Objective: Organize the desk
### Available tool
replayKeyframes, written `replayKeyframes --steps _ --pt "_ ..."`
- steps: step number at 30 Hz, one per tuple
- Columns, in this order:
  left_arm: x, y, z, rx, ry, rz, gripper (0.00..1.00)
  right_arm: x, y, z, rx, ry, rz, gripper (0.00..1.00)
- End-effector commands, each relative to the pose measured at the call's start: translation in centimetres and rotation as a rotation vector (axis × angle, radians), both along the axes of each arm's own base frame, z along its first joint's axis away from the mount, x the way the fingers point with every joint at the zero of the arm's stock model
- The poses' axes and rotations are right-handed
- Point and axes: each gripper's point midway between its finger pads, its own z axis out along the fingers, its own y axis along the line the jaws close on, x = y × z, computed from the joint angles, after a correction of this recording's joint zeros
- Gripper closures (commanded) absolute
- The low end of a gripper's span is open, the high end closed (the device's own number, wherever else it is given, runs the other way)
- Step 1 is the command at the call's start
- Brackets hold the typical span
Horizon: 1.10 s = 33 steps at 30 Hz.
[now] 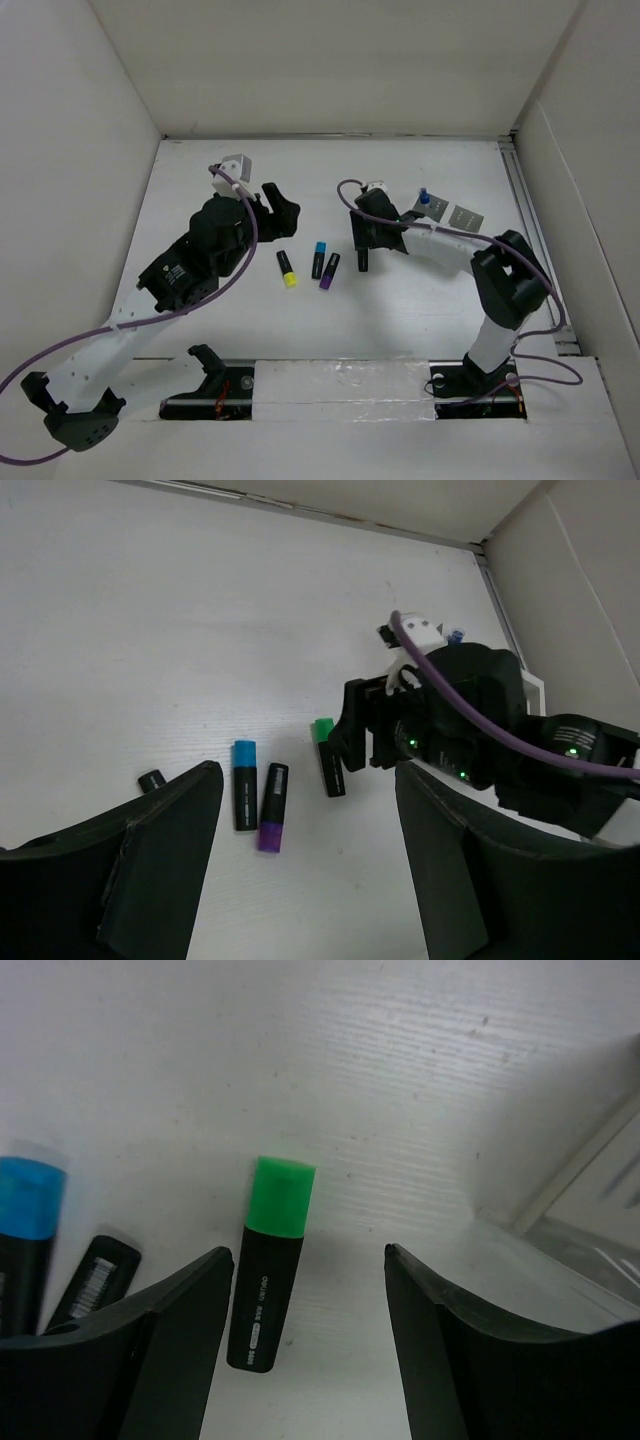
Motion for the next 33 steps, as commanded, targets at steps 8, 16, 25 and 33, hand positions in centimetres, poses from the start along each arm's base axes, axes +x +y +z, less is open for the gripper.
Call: replayKeyframes --steps 8,16,25,33 --pt "1.0 -0.2 2.6 -0.016 -0.072 -0.037 0.34 2.7 1.4 -2.2 0.030 0.050 0.005 0.32" --pt "0.7 -0.2 2.3 -0.035 -0.063 -0.039 0.34 1.5 3.1 -4.6 0.062 0.113 0.014 0.38" --pt "0.0 -0.1 1.6 -0.080 -0.036 -0.041 0.35 1.3 4.4 0.8 0.106 0.009 0.008 0.93" --pt "0.7 -2.6 1.7 -0.109 -0.029 -0.111 0.35 3.2 -4.5 19.9 0.263 -0.409 -0.189 0.95"
